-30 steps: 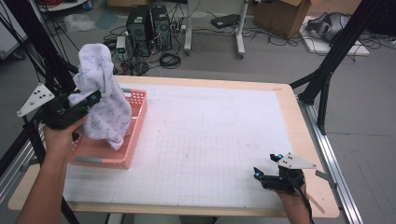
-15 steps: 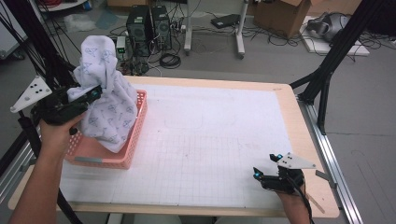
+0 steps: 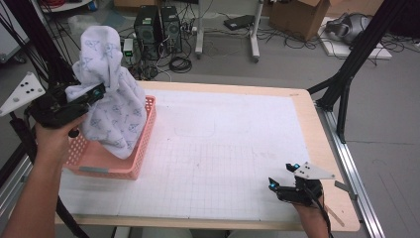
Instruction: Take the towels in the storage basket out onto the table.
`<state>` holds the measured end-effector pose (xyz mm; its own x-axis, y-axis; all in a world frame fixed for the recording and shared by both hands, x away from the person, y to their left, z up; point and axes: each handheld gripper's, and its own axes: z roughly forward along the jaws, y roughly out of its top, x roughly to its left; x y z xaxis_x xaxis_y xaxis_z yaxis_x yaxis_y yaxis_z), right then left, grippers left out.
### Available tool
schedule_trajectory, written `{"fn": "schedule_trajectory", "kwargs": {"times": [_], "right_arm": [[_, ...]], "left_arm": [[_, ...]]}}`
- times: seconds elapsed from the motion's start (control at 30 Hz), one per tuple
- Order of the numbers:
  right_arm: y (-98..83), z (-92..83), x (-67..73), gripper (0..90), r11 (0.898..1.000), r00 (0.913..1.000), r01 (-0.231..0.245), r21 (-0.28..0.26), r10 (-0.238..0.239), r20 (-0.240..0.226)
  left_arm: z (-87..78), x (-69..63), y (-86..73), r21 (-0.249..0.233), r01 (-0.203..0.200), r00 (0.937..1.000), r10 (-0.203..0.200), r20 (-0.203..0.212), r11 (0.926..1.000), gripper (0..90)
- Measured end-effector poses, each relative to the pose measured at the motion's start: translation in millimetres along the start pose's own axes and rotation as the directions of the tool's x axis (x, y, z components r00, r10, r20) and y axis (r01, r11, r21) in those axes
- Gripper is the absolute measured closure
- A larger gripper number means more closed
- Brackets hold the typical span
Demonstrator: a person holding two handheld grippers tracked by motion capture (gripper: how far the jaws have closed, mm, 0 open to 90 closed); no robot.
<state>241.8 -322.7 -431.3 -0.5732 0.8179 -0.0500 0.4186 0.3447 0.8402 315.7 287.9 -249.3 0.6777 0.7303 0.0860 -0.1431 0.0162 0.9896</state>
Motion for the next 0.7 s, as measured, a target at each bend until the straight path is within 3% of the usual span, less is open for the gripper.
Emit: {"fn": "schedule_trajectory", "kwargs": {"times": [0.4, 0.57, 0.7], "right_arm": [[0.6, -1.3, -0.1, 18.1, 1.000, 1.0000, 0.001, -0.003, -0.001, -0.002], [0.9, -1.8, -0.1, 18.1, 1.000, 1.0000, -0.004, -0.006, 0.004, -0.003], [1.1, -2.0, 0.2, 18.1, 1.000, 1.0000, -0.001, -0.006, 0.001, -0.004]], "left_arm": [[24.5, -20.2, 35.5, -0.032, -0.032, 0.9946, 0.035, 0.098, 0.9990, 62.1], [34.6, -29.8, 46.7, -0.057, -0.005, 0.9903, 0.013, 0.139, 0.9984, 62.1], [47.8, -42.5, 46.0, -0.045, 0.000, 0.9831, 0.008, 0.183, 0.9990, 62.1]]}}
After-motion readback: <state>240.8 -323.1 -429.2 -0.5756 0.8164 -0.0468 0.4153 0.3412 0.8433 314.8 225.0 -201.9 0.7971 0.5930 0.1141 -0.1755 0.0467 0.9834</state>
